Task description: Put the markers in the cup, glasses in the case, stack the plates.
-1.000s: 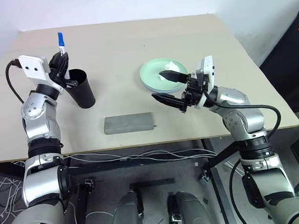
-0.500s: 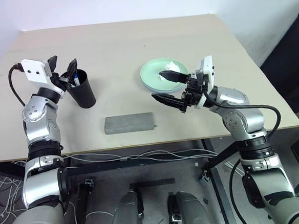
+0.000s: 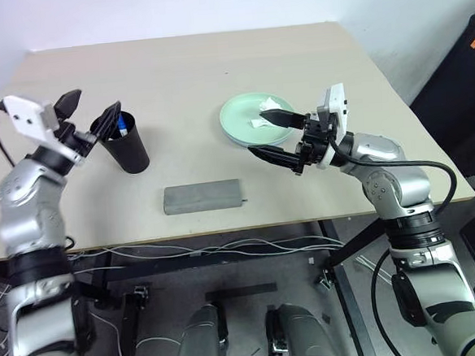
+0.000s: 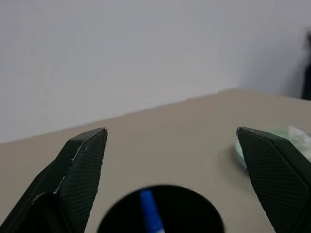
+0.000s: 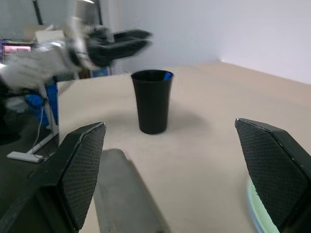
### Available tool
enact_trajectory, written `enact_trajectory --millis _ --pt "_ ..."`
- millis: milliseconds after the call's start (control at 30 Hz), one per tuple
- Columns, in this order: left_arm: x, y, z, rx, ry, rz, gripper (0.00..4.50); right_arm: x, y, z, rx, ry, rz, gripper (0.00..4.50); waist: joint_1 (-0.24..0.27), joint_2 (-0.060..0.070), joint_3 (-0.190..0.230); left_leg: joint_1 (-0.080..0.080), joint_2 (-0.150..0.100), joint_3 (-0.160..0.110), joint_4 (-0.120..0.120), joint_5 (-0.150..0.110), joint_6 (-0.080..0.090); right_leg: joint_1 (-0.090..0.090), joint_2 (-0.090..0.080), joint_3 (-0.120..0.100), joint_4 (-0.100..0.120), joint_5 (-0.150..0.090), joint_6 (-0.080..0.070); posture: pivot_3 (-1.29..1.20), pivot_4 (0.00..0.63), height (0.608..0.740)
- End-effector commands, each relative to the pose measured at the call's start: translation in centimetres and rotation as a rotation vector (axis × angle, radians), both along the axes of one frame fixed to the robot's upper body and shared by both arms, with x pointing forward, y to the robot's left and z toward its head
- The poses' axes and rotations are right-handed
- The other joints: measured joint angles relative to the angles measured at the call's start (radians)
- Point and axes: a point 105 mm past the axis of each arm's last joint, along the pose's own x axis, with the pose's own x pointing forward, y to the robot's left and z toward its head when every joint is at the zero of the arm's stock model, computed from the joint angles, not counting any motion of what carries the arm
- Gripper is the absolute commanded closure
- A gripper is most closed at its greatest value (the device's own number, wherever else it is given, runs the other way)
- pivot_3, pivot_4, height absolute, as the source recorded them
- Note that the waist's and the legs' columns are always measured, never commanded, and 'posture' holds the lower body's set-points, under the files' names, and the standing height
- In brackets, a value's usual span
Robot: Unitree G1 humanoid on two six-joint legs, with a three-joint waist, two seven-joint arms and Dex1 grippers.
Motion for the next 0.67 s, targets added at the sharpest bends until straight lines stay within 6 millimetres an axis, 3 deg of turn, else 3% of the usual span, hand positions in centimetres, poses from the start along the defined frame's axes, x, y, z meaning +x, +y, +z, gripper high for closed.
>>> enact_trajectory --millis 33,233,367,667 --pt "-2.3 0.3 1.2 -0.046 0.002 -0.055 0.04 -0.2 -1.2 1.1 0.029 -0.046 -0.032 0.0 0.004 0.0 0.0 0.0 0.0 0.0 0.0 0.0 0.0 0.0 0.0 0.0 0.0 0.0 0.0 0.0 0.15 0.74" --pt "-4.2 1.0 -2.5 -0.038 0.153 -0.094 0.04 -0.1 -2.0 0.2 0.029 -0.018 -0.081 0.0 0.006 0.0 0.0 0.0 0.0 -0.001 0.001 -0.001 -0.001 0.001 -0.001 0.0 -0.001 0.0 0.0 0.0 0.15 0.74" --pt "-4.0 0.8 -4.7 -0.036 0.199 -0.091 0.04 0.0 -2.7 -0.4 0.013 -0.011 -0.102 0.0 0.007 0.0 0.0 0.0 0.0 -0.001 0.0 -0.002 -0.002 0.0 -0.001 0.0 -0.001 0.0 -0.001 0.0 0.15 0.74" --pt "-3.1 0.0 -7.3 -0.032 0.223 -0.078 0.04 -0.1 -3.7 -0.3 0.001 -0.02 -0.138 0.0 0.007 0.0 0.0 -0.001 0.0 0.0 0.0 0.0 -0.001 0.0 -0.001 0.0 -0.002 0.0 -0.001 0.0 0.15 0.74"
